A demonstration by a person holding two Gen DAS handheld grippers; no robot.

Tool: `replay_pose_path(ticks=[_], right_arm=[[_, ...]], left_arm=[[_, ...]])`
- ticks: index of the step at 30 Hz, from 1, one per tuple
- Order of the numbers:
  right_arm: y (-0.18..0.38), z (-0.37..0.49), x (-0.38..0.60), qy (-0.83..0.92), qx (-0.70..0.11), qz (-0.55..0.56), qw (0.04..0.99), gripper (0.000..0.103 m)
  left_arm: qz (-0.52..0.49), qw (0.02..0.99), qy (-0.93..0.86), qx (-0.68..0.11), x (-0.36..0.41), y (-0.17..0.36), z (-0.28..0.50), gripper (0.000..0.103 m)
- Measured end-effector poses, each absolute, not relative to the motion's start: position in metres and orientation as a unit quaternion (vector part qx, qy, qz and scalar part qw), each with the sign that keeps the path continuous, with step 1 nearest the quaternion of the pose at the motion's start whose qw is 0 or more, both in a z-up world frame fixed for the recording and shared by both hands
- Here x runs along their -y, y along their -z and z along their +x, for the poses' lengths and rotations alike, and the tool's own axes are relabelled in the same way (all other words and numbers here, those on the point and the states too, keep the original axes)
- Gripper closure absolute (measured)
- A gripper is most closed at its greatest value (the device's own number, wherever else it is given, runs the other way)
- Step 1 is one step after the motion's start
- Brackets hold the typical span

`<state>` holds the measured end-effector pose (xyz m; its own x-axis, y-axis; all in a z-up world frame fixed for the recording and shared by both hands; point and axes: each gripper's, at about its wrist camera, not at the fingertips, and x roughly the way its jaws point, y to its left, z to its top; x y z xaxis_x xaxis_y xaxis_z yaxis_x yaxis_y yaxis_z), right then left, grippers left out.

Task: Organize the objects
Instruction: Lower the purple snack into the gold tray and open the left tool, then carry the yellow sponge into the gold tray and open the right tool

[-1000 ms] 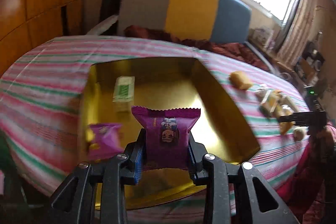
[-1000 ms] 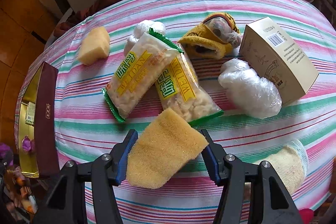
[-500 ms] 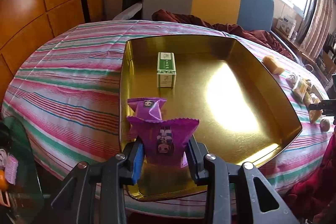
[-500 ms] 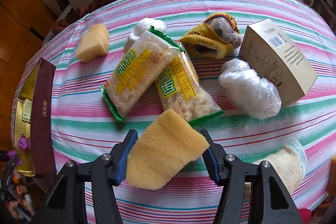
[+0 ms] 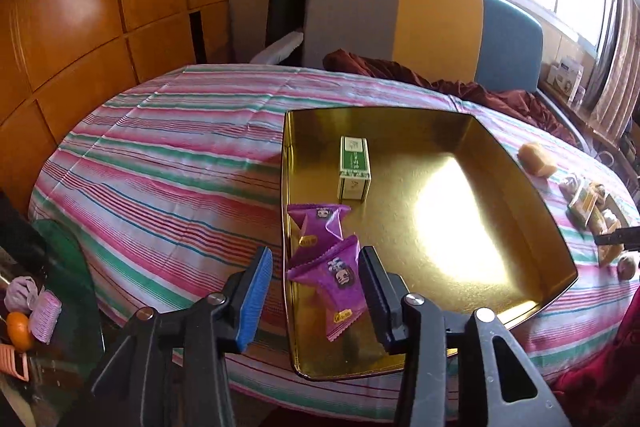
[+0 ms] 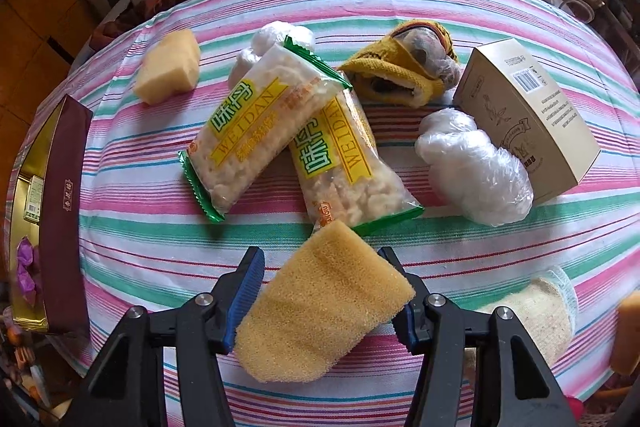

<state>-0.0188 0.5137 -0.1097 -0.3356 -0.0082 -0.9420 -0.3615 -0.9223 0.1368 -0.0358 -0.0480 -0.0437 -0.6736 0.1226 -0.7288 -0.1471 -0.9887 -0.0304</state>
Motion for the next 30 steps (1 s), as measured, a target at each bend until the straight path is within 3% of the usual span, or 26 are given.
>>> replay_pose_path(ticks=[21,30], right_arm=[[0.073,-0.013,-0.481,-0.849,-0.159,-0.497,0.081,0.054],[0.012,-0.033,-0.381,-0.885,-0.151,-0.438,-0.054,0.054]], left_arm=[[-0.385,0.114,-0.916,0.004,0.03,0.035,-0.019,0.058],[-0.383,0.084,-0.919,0.04,0.055,0.031,-0.025,0.058]])
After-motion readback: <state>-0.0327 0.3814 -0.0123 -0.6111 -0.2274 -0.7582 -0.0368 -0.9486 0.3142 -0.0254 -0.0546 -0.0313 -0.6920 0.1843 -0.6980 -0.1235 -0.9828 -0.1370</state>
